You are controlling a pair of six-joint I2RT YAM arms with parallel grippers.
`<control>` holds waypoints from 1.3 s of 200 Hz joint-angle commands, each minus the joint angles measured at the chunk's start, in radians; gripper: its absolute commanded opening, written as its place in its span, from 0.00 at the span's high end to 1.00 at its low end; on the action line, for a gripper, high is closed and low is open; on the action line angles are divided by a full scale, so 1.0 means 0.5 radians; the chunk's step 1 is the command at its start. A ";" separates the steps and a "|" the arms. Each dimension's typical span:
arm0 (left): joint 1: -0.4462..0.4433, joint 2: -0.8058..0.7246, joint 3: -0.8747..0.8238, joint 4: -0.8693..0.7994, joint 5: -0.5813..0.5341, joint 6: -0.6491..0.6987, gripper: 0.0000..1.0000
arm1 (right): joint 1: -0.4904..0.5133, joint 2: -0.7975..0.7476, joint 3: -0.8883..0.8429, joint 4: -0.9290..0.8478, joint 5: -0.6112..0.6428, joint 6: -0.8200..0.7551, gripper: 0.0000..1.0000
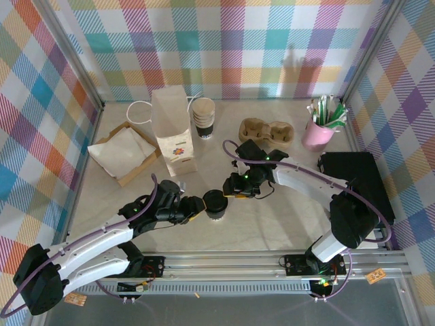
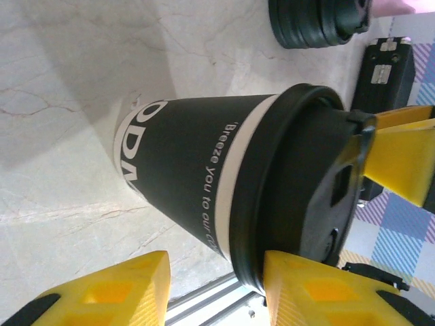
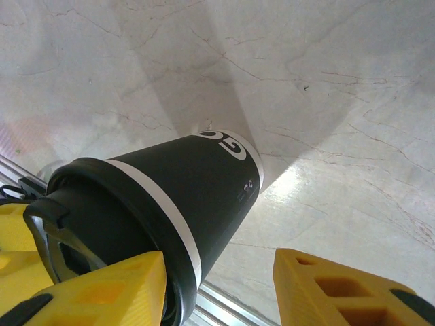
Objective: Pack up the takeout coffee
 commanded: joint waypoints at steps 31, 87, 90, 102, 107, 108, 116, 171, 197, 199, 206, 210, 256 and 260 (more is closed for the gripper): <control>-0.029 -0.021 -0.104 0.061 0.026 -0.006 0.63 | 0.007 0.035 -0.076 0.000 0.001 0.060 0.54; -0.029 -0.031 -0.203 0.012 -0.019 -0.006 0.63 | 0.007 0.061 -0.178 0.008 0.031 0.082 0.54; -0.029 -0.031 -0.207 0.006 -0.021 -0.006 0.63 | 0.007 0.064 -0.184 0.009 0.034 0.082 0.54; -0.029 -0.040 -0.231 -0.008 -0.031 -0.004 0.63 | 0.006 0.074 -0.205 0.005 0.037 0.093 0.55; -0.029 -0.045 -0.243 -0.011 -0.036 -0.005 0.63 | 0.005 0.077 -0.211 -0.001 0.043 0.094 0.55; -0.029 -0.045 -0.246 -0.013 -0.036 -0.006 0.63 | 0.007 0.079 -0.212 -0.004 0.045 0.095 0.55; -0.031 -0.054 -0.259 -0.019 -0.040 -0.006 0.64 | 0.005 0.086 -0.218 -0.020 0.058 0.108 0.55; -0.029 -0.113 -0.190 -0.078 -0.076 0.006 0.64 | 0.005 0.049 -0.170 -0.044 0.035 0.091 0.55; -0.029 -0.078 -0.031 -0.188 -0.098 0.093 0.63 | 0.005 0.015 -0.090 -0.120 0.071 0.069 0.55; -0.029 -0.073 -0.018 -0.194 -0.098 0.099 0.63 | 0.005 0.012 -0.083 -0.128 0.075 0.067 0.55; -0.029 -0.052 0.019 -0.207 -0.093 0.118 0.63 | 0.005 0.005 -0.064 -0.151 0.091 0.066 0.55; -0.029 -0.038 0.040 -0.210 -0.091 0.128 0.63 | 0.007 0.001 -0.054 -0.166 0.100 0.061 0.55; -0.030 0.071 0.171 -0.215 -0.066 0.163 0.63 | 0.005 -0.035 0.043 -0.225 0.099 0.050 0.55; -0.030 0.073 0.177 -0.223 -0.069 0.168 0.63 | 0.007 -0.038 0.050 -0.230 0.099 0.043 0.55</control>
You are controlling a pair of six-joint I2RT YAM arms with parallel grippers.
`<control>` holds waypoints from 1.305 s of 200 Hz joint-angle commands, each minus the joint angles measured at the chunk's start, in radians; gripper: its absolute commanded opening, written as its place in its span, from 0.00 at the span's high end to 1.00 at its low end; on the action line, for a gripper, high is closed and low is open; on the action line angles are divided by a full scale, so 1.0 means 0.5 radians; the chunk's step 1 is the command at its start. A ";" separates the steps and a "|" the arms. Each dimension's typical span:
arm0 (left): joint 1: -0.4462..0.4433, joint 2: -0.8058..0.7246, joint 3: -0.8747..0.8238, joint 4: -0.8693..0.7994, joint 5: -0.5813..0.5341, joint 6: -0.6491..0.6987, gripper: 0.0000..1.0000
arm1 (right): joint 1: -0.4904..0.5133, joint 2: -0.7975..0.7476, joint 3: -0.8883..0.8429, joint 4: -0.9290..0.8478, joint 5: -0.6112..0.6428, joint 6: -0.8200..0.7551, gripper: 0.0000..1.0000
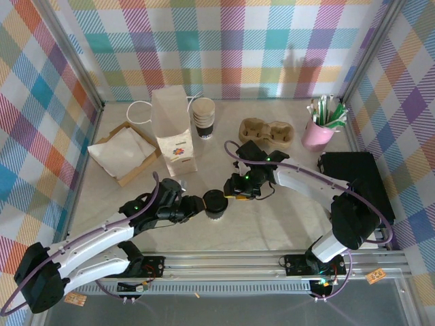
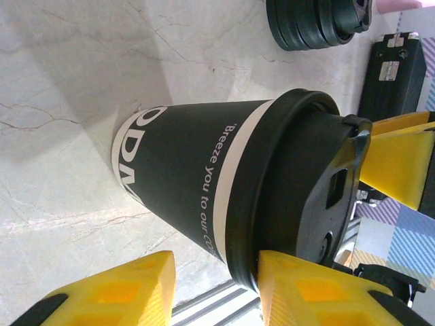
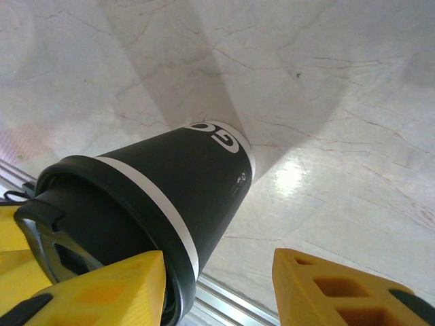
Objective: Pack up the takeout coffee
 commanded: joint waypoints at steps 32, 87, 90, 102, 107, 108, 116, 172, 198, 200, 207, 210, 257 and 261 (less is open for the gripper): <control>-0.019 -0.005 0.102 -0.181 -0.069 0.077 0.63 | 0.010 -0.052 0.075 -0.186 0.074 -0.050 0.54; -0.020 -0.064 0.111 -0.256 -0.109 0.081 0.62 | 0.017 -0.129 0.103 -0.239 0.105 -0.149 0.53; -0.020 -0.068 0.117 -0.256 -0.112 0.085 0.61 | 0.019 -0.134 0.112 -0.246 0.115 -0.162 0.53; -0.021 -0.084 0.145 -0.269 -0.118 0.105 0.60 | 0.029 -0.169 0.135 -0.257 0.145 -0.242 0.51; -0.021 -0.085 0.162 -0.278 -0.120 0.118 0.59 | 0.035 -0.189 0.142 -0.260 0.162 -0.275 0.49; -0.020 -0.086 0.166 -0.279 -0.121 0.122 0.59 | 0.036 -0.194 0.144 -0.259 0.164 -0.281 0.49; -0.019 -0.089 0.204 -0.303 -0.129 0.150 0.57 | 0.047 -0.226 0.155 -0.249 0.194 -0.343 0.46; -0.001 -0.099 0.735 -1.121 -0.737 0.574 0.39 | 0.314 -0.315 0.368 -0.280 0.475 -1.021 0.19; 0.068 -0.091 0.951 -1.445 -1.131 0.684 0.17 | 0.457 -0.257 0.459 -0.321 0.585 -1.226 0.06; 0.074 -0.091 0.962 -1.458 -1.153 0.693 0.17 | 0.464 -0.251 0.463 -0.321 0.591 -1.234 0.06; 0.096 -0.088 1.008 -1.512 -1.227 0.716 0.14 | 0.482 -0.236 0.476 -0.319 0.618 -1.251 0.05; 0.110 -0.086 1.027 -1.532 -1.256 0.722 0.14 | 0.489 -0.229 0.482 -0.321 0.621 -1.261 0.04; 0.258 -0.062 1.144 -1.777 -1.504 0.730 0.00 | 0.635 -0.018 0.545 -0.382 0.717 -1.375 0.01; 0.266 -0.063 1.142 -1.789 -1.507 0.727 0.00 | 0.644 0.003 0.552 -0.390 0.726 -1.384 0.01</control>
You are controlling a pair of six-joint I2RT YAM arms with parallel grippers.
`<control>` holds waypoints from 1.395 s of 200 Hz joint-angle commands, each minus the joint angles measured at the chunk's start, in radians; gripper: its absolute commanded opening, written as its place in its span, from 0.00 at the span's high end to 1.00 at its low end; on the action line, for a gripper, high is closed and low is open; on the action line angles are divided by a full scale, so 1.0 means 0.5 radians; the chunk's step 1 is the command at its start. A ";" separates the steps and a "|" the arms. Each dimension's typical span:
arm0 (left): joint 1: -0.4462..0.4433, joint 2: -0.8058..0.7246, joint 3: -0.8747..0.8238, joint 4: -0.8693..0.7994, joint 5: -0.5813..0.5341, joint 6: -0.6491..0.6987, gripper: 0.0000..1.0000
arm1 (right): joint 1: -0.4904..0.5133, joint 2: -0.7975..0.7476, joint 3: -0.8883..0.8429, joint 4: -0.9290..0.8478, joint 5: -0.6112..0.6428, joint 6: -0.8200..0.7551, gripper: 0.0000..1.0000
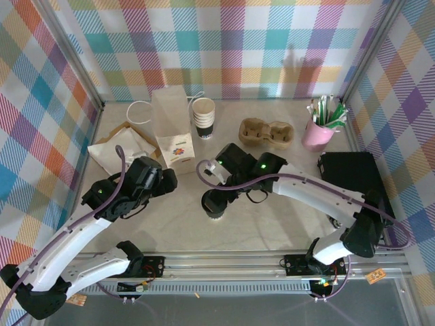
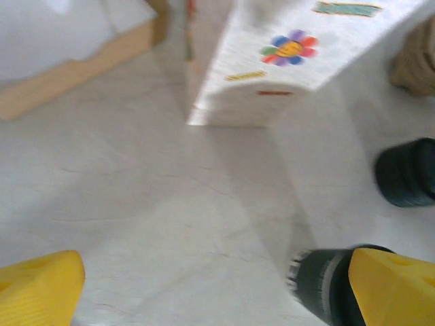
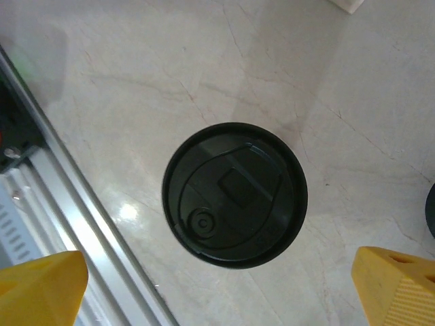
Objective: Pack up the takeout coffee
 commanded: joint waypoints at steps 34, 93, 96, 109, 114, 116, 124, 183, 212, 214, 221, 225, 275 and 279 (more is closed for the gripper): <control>0.072 0.004 0.034 -0.270 -0.221 0.042 0.00 | 0.122 0.248 0.137 -0.133 0.165 -0.175 0.01; 0.075 -0.128 -0.019 -0.244 -0.419 0.147 0.00 | 0.156 0.383 0.262 -0.224 0.201 -0.177 0.01; 0.076 -0.129 -0.014 -0.240 -0.425 0.161 0.00 | 0.159 0.388 0.265 -0.224 0.208 -0.175 0.01; 0.077 -0.132 0.007 -0.251 -0.461 0.195 0.00 | 0.160 0.396 0.285 -0.230 0.237 -0.171 0.01; 0.077 -0.128 0.014 -0.258 -0.472 0.196 0.00 | 0.161 0.397 0.291 -0.235 0.238 -0.173 0.01; 0.077 -0.128 0.017 -0.263 -0.475 0.197 0.00 | 0.161 0.399 0.293 -0.235 0.239 -0.174 0.01; 0.080 -0.124 0.022 -0.270 -0.475 0.201 0.00 | 0.159 0.399 0.299 -0.238 0.240 -0.178 0.01; 0.079 -0.083 -0.040 -0.188 -0.381 0.282 0.00 | 0.158 0.438 0.383 -0.305 0.173 -0.261 0.02; 0.078 -0.060 -0.030 -0.232 -0.347 0.281 0.00 | 0.161 0.435 0.362 -0.302 0.124 -0.260 0.02; 0.078 -0.061 -0.029 -0.235 -0.347 0.279 0.00 | 0.160 0.436 0.361 -0.304 0.120 -0.261 0.02; 0.078 -0.067 -0.036 -0.255 -0.344 0.266 0.00 | 0.161 0.446 0.364 -0.317 0.117 -0.261 0.02; 0.078 -0.075 -0.042 -0.266 -0.345 0.260 0.00 | 0.159 0.451 0.364 -0.325 0.115 -0.262 0.02; 0.079 -0.179 -0.154 -0.244 -0.317 0.153 0.00 | 0.160 0.496 0.408 -0.351 0.197 -0.329 0.04; 0.079 -0.175 -0.153 -0.239 -0.312 0.149 0.00 | 0.159 0.499 0.417 -0.357 0.209 -0.325 0.05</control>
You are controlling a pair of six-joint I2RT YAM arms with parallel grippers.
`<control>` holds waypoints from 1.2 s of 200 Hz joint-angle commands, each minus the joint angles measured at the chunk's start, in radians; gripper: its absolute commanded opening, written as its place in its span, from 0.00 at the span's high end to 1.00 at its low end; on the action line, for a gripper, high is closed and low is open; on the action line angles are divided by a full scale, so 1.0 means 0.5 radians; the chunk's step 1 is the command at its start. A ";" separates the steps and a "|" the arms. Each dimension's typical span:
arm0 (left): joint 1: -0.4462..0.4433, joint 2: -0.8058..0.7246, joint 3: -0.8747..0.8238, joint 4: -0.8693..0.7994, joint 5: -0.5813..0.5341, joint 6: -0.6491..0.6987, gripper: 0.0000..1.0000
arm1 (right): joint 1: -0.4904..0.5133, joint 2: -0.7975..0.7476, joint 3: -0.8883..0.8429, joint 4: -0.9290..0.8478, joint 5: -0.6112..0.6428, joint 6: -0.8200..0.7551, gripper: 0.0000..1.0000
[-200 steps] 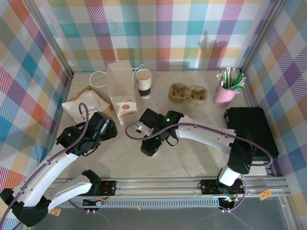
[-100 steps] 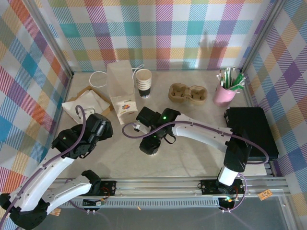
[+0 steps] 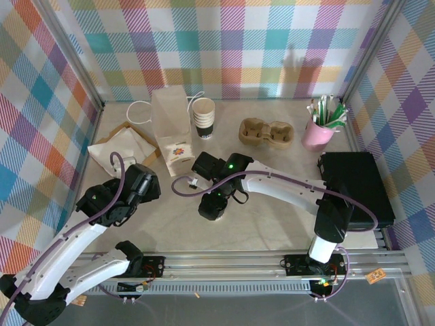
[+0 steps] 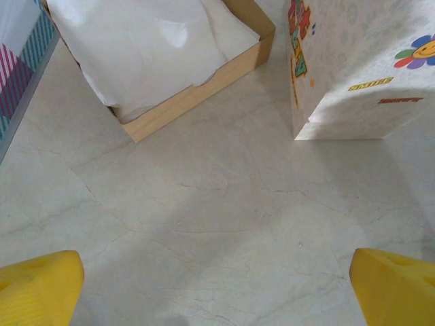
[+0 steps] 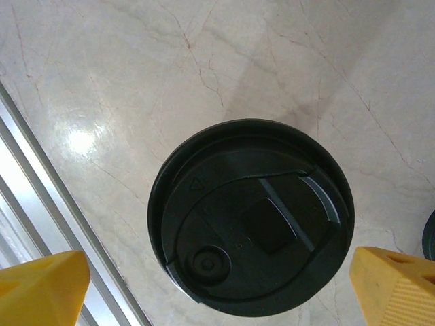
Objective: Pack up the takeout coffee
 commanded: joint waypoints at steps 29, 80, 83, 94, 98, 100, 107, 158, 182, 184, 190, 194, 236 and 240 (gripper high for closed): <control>0.014 0.013 -0.019 -0.025 0.043 -0.052 0.00 | 0.009 0.040 0.099 -0.062 0.103 -0.021 0.05; 0.015 0.058 0.005 -0.036 0.072 -0.018 0.00 | -0.011 0.081 0.082 -0.045 0.139 0.114 0.07; 0.015 0.057 0.005 -0.035 0.070 -0.020 0.00 | -0.015 0.081 0.077 -0.040 0.147 0.119 0.07; 0.016 0.058 0.000 -0.035 0.073 -0.018 0.00 | -0.027 0.077 0.059 -0.018 0.148 0.143 0.09; 0.015 0.058 -0.002 -0.035 0.073 -0.018 0.00 | -0.032 0.077 0.052 -0.012 0.140 0.148 0.10; 0.015 0.057 -0.002 -0.036 0.076 -0.017 0.00 | -0.036 0.076 0.051 -0.012 0.134 0.152 0.10; 0.016 0.057 -0.005 -0.038 0.079 -0.019 0.00 | -0.043 0.074 0.043 -0.006 0.117 0.157 0.11; 0.014 0.054 -0.011 -0.034 0.093 -0.023 0.00 | -0.058 0.101 -0.009 0.009 0.051 0.173 0.16; 0.016 0.055 -0.010 -0.042 0.092 -0.025 0.00 | -0.056 0.114 -0.013 0.012 0.024 0.175 0.15; 0.017 0.055 -0.010 -0.043 0.089 -0.025 0.00 | -0.058 0.116 -0.013 0.012 0.024 0.177 0.15; 0.014 0.055 -0.012 -0.041 0.089 -0.027 0.00 | -0.059 0.116 -0.013 0.011 0.017 0.175 0.15; 0.015 0.053 -0.011 -0.043 0.093 -0.032 0.00 | -0.061 0.117 -0.015 0.015 0.012 0.175 0.14; 0.016 0.054 -0.015 -0.053 0.098 -0.058 0.00 | -0.067 0.149 -0.019 0.015 0.000 0.159 0.17; 0.015 0.055 -0.013 -0.055 0.098 -0.063 0.00 | -0.067 0.150 -0.022 0.015 -0.004 0.157 0.18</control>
